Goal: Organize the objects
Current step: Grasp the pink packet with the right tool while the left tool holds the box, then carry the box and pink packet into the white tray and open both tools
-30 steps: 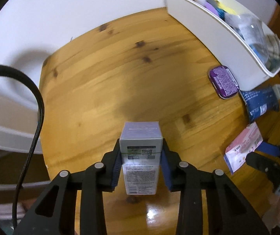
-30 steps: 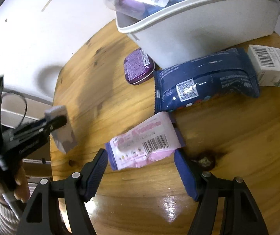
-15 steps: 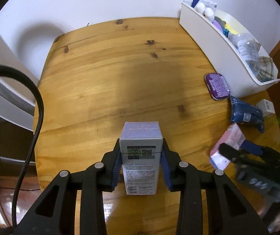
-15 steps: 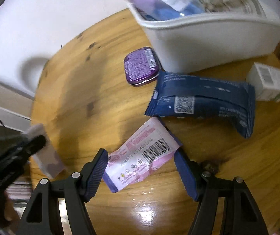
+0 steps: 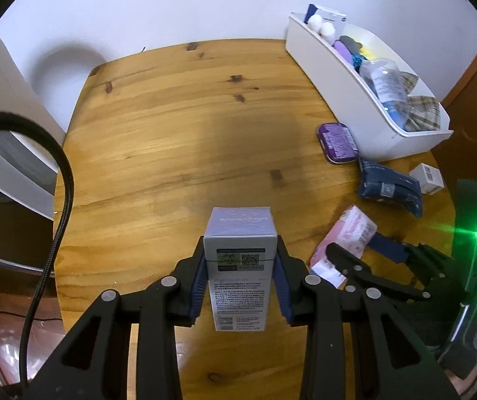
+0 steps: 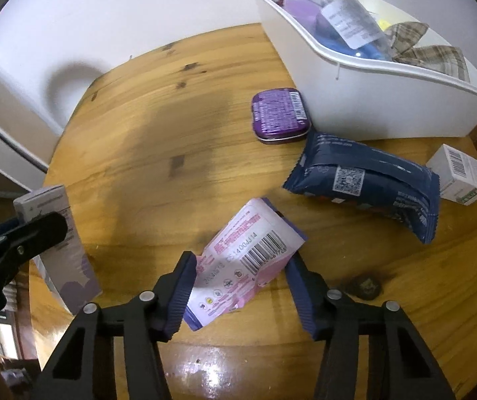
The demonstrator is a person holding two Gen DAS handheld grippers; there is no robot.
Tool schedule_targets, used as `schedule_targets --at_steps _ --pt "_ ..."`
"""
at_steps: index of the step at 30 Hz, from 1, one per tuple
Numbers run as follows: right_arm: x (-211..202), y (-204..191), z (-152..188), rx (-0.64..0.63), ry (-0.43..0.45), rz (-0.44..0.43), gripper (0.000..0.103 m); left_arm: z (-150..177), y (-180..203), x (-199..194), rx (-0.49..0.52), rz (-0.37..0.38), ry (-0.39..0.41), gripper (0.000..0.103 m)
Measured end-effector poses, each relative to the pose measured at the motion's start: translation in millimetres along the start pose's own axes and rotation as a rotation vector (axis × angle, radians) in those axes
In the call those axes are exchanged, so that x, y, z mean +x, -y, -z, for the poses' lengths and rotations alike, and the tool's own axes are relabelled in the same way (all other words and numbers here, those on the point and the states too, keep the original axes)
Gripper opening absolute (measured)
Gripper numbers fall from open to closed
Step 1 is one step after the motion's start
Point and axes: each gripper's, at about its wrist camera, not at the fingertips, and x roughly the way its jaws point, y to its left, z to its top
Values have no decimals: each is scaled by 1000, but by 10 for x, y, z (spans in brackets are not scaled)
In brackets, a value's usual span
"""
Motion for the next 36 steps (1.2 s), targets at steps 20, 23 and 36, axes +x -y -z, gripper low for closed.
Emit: schedule_targets --at_steps 20,23,36 --pt "-995 132 -11 -48 269 -83 53 -219 440 -615 33 -16 136 38" --pt "-1168 255 -73 -34 319 -100 53 -335 609 -782 51 -28 180 38" --pt "-1862 995 -450 41 504 -116 53 -951 1456 -1264 147 -23 326 38"
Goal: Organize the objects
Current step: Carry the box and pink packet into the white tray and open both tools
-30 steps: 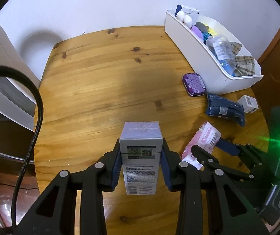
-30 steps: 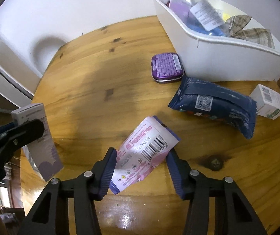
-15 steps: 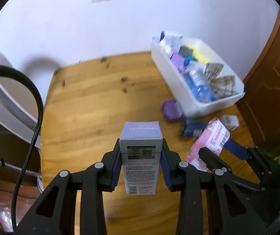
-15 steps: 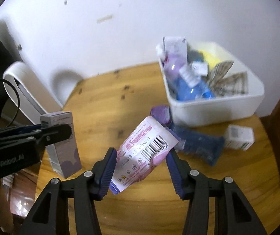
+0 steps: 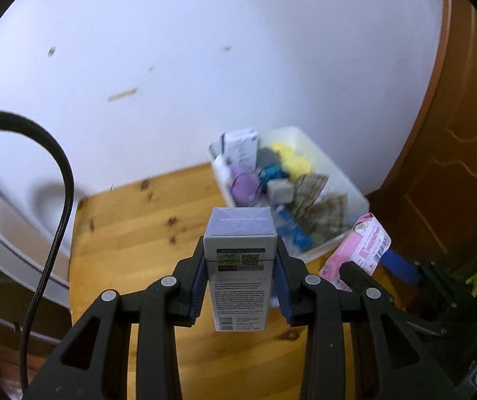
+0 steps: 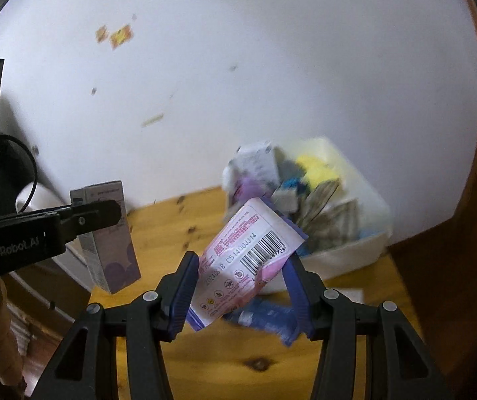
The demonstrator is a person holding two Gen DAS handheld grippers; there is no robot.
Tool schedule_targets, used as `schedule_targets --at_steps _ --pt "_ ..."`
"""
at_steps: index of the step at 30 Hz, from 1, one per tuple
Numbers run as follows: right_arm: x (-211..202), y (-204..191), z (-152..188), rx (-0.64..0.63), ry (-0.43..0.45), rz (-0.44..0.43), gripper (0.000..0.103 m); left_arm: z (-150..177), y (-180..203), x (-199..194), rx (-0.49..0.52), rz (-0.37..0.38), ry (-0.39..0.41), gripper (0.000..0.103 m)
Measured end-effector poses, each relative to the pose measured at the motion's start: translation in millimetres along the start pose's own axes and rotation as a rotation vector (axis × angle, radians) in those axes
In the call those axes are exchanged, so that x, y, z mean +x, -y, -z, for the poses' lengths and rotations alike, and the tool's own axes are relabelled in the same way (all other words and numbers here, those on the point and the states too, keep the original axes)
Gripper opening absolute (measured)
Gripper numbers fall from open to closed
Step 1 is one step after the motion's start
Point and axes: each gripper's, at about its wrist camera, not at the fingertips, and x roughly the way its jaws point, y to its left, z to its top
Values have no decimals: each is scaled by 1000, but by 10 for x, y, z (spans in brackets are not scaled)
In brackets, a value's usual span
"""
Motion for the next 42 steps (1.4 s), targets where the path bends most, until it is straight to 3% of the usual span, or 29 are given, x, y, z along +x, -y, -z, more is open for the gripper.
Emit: schedule_targets --at_steps 9,22,31,39,42 --pt "-47 344 -460 26 95 56 53 -458 312 112 39 9 73 38" --pt "249 559 -876 26 142 118 53 -922 434 675 -1 -1 81 39" --pt "879 663 -780 35 15 139 53 -964 373 1306 -46 26 -12 39" --pt "1412 708 -654 71 -95 112 55 -960 579 1811 63 -43 -77 39" --pt "1533 718 -629 76 -131 93 58 -933 591 1912 79 -27 -115 45"
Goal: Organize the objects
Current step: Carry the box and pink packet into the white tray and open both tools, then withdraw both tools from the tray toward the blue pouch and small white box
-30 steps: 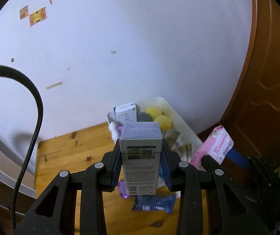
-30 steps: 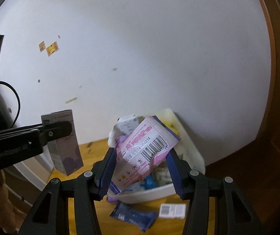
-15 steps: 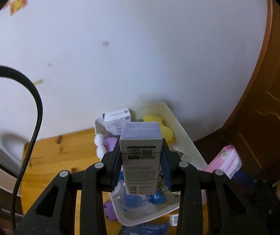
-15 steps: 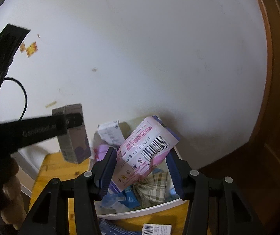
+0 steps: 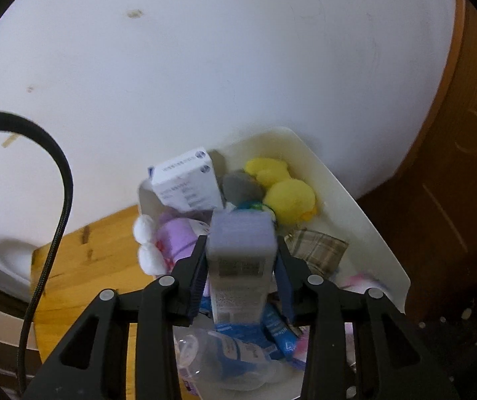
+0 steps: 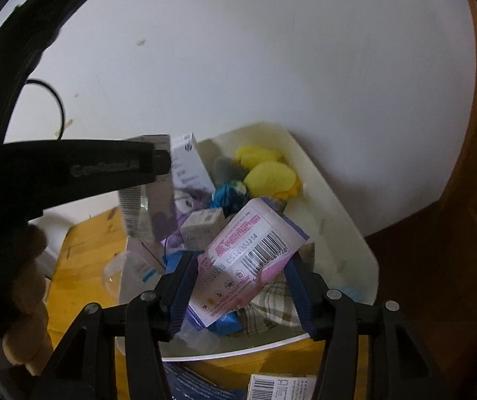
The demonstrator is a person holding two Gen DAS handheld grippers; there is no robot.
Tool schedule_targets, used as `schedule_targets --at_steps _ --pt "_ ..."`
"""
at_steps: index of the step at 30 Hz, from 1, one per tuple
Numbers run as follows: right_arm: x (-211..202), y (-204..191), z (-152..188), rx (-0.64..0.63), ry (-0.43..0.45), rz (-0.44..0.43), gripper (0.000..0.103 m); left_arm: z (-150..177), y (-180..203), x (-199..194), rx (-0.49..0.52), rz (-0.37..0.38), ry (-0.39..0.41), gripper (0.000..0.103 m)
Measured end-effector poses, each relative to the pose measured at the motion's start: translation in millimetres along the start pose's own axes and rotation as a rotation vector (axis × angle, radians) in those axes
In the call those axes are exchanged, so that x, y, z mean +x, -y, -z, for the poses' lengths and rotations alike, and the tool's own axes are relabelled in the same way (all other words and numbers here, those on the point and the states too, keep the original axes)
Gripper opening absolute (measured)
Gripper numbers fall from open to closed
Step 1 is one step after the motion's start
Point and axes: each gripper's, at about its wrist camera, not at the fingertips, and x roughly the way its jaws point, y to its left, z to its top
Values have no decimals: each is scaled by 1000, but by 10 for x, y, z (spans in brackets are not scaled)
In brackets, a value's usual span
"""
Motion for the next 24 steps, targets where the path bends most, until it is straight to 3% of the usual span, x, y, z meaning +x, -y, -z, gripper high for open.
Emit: schedule_targets --at_steps 2,5,8,12,14,24 --pt "35 -7 11 1 -20 -20 72 23 -13 4 -7 -9 -4 55" --pt "-13 -30 29 -8 4 -24 77 39 -66 -36 -29 -20 17 75" --pt "-76 -62 41 -16 19 -30 78 35 -90 -79 -47 -17 24 84" --pt "-189 15 14 9 35 -57 78 69 -109 -232 -61 -20 38 88" --pt "-293 39 156 17 44 -73 78 113 -102 -354 -61 -13 52 91" --pt "-955 -56 370 -21 89 -109 78 427 -79 -1068 -66 11 110 92"
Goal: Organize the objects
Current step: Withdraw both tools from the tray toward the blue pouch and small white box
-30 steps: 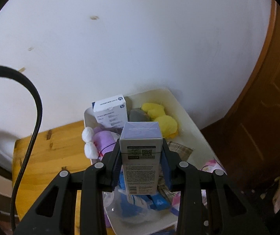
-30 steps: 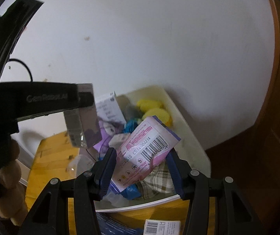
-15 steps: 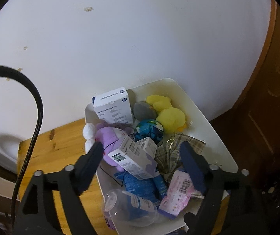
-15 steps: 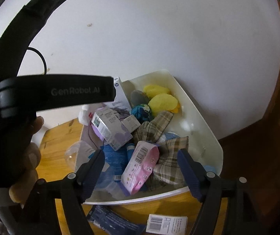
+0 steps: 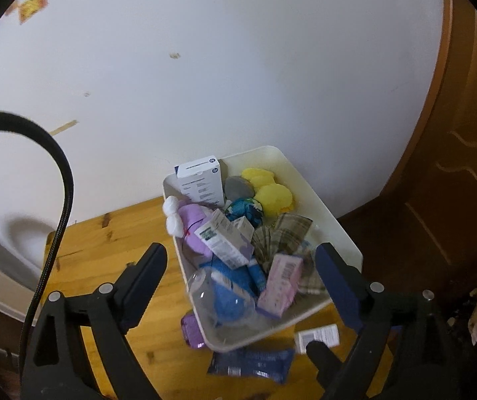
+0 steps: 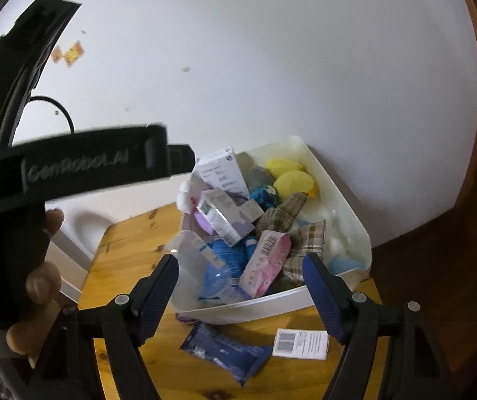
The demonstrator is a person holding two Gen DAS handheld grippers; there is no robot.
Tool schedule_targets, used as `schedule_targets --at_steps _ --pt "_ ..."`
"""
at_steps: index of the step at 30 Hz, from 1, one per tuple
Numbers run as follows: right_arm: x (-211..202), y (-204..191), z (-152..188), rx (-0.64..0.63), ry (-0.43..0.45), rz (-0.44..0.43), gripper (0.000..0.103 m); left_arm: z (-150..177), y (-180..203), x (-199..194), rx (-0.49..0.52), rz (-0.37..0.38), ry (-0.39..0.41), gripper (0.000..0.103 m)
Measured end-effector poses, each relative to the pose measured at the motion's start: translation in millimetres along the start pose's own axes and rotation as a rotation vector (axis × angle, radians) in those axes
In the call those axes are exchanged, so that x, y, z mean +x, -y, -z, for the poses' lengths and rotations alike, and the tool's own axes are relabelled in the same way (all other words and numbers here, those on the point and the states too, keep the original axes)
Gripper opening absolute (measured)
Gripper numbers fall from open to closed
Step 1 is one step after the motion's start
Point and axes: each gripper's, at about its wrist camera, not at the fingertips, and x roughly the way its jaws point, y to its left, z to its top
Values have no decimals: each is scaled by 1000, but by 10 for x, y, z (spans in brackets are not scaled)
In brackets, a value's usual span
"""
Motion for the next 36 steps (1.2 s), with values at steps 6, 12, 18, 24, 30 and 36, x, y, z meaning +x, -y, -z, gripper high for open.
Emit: schedule_targets --at_steps 6,12,18,24,30,36 --pt "-464 -167 10 -36 42 -13 78 138 -59 -525 -37 -5 54 93" --pt "-881 -316 25 -88 95 -16 78 297 -131 -954 -84 19 105 97" --pt "-1248 -399 29 -118 146 -26 78 438 -186 -1245 -119 25 147 97" --pt "-1496 -435 97 -144 175 -25 80 642 -175 -1374 -132 27 161 98" --pt "-1589 -414 210 -160 179 -10 82 889 -135 -1299 -142 22 137 98" --pt "-1475 -338 386 -179 129 21 82 1057 -159 -1134 -167 30 74 98"
